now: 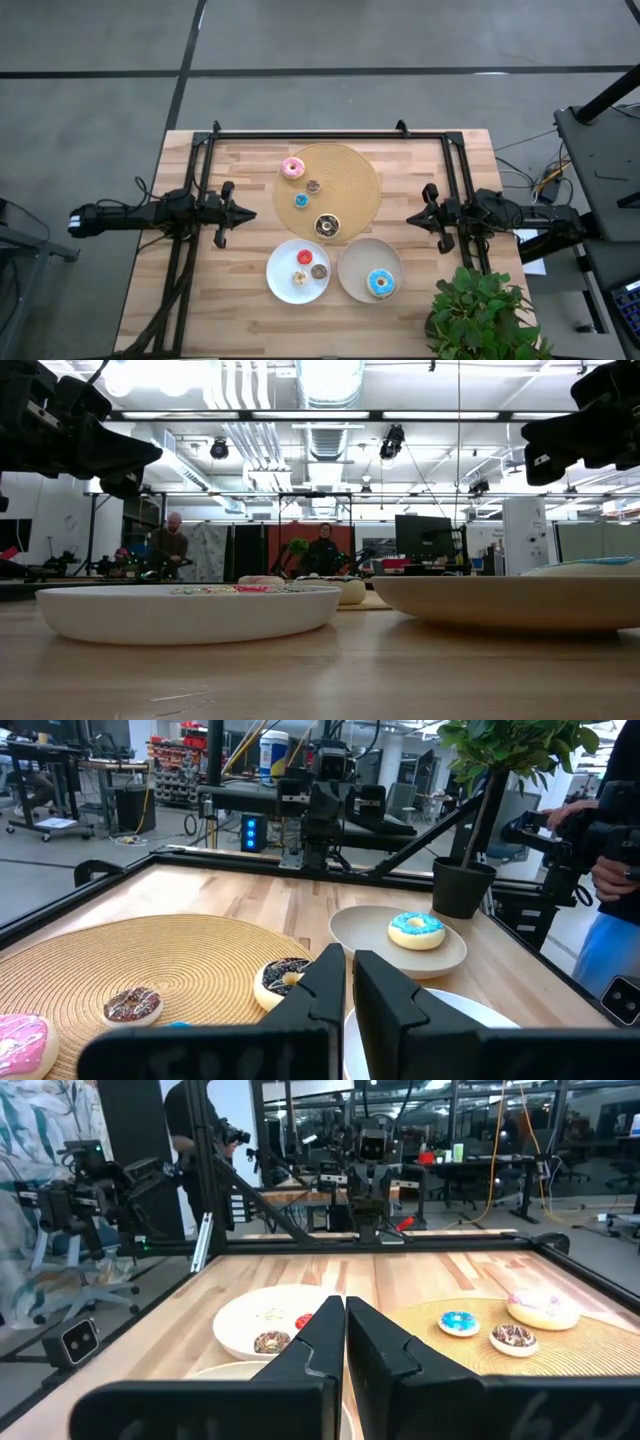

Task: Pick & Place donuts
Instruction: Put the big pink donut on the brown plate

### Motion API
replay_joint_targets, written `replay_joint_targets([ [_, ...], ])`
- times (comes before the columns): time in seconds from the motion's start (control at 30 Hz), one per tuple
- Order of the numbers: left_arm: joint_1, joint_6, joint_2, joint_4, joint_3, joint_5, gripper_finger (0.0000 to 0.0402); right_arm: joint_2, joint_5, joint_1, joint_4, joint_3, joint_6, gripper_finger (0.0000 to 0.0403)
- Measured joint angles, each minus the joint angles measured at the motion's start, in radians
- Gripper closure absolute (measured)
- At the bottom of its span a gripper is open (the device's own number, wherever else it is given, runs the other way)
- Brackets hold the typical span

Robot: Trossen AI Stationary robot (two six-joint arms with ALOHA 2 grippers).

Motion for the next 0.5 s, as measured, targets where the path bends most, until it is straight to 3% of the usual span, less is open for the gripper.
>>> replay_joint_targets([
  [0.5, 0.0, 0.0, 0.0, 0.0, 0.0, 0.0, 0.0402, 0.041, 0.0, 0.0, 0.0, 0.0, 0.001, 0.0394],
])
